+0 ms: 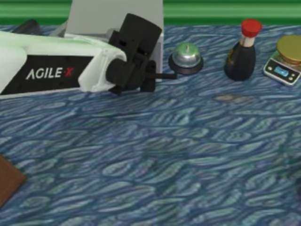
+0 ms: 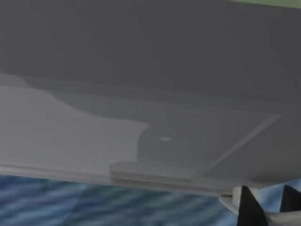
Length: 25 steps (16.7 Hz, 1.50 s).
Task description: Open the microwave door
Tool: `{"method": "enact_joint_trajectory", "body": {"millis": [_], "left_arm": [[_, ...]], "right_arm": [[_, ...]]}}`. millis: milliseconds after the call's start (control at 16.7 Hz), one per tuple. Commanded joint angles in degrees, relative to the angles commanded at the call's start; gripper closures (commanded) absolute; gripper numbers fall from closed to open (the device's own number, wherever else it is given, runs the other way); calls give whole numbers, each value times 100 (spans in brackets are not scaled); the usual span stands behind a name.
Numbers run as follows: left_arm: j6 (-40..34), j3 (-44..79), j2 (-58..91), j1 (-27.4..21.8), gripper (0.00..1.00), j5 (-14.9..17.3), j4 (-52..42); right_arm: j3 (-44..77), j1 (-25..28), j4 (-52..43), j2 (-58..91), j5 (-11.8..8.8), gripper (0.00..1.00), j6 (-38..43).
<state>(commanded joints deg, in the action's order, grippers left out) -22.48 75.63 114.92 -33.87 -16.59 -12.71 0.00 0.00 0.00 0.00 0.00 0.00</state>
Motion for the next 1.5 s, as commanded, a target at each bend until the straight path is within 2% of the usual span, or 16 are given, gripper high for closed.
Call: {"method": "enact_joint_trajectory", "body": {"millis": [360,900,1500], "left_arm": [[0,0,0,0,100,0,0],[314,-341,-222,59,100,237,202],[316,-343,-223,60,100,239,203]], "right_arm": [[0,0,0,0,0,0,0],[0,0,0,0,0,0,0],[0,0,0,0,0,0,0]]}}
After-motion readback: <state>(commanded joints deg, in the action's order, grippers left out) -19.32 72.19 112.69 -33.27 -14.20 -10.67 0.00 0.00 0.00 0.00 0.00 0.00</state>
